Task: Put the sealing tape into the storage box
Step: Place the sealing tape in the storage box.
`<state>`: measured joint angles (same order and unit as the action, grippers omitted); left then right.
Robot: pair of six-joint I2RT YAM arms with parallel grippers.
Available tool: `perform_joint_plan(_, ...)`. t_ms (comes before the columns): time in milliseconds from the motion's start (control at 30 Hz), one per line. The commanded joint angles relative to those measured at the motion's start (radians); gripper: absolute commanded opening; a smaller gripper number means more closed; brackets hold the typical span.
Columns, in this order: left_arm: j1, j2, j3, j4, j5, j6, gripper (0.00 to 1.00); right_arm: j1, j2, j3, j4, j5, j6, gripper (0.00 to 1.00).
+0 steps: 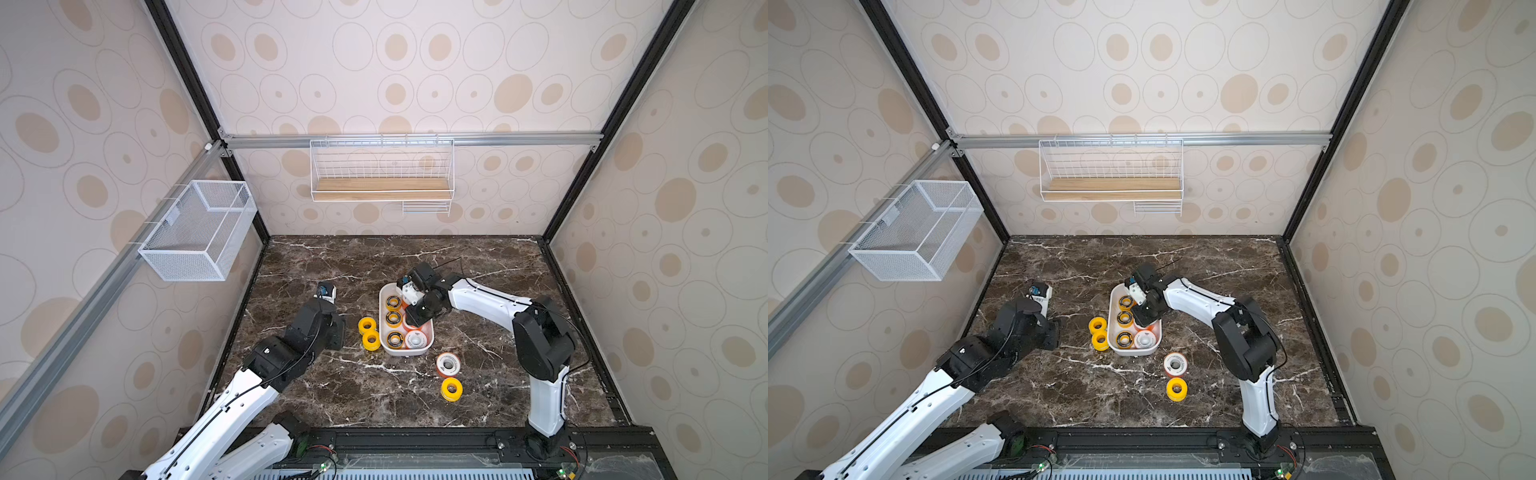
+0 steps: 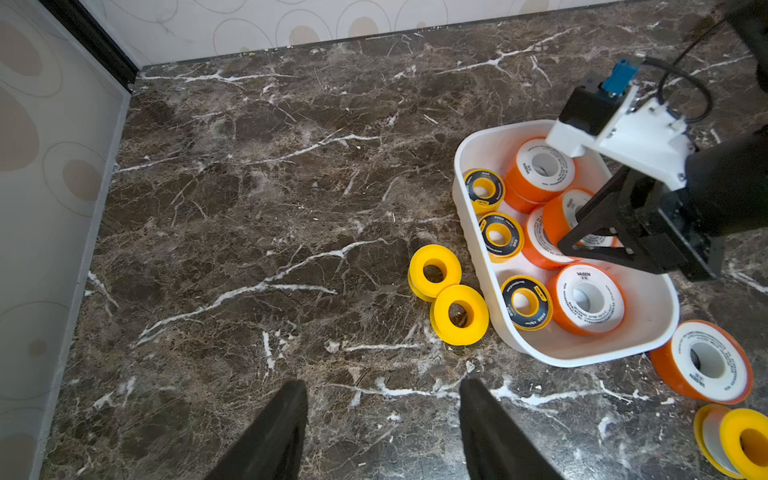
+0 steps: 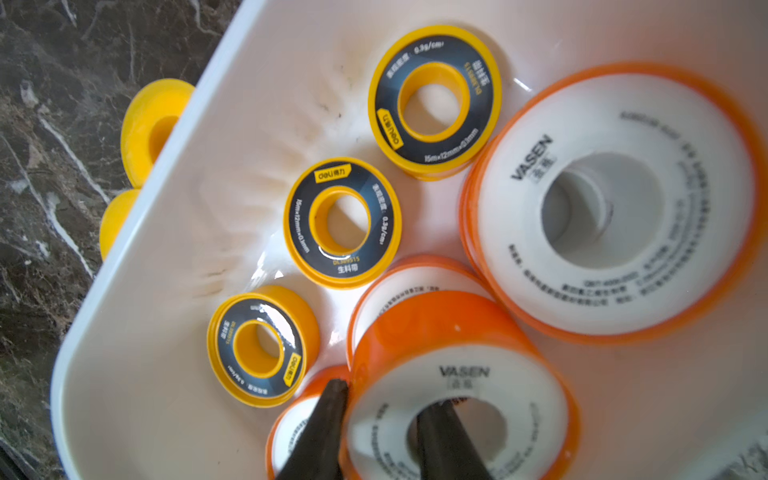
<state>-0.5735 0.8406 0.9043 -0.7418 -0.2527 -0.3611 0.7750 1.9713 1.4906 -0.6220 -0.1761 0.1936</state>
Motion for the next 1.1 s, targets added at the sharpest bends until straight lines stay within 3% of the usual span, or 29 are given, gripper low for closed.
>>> perform_joint_plan(0, 0.006, -0.009, 0.013, -0.016, -0.003, 0.011, 0.62, 0.009, 0.031, 0.037, -0.027, 0.018, -0.011, 0.27)
perform_joint_plan(1067, 0.008, -0.011, 0.013, -0.019, -0.005, 0.011, 0.62, 0.057, 0.076, 0.151, -0.108, 0.063, -0.045, 0.25)
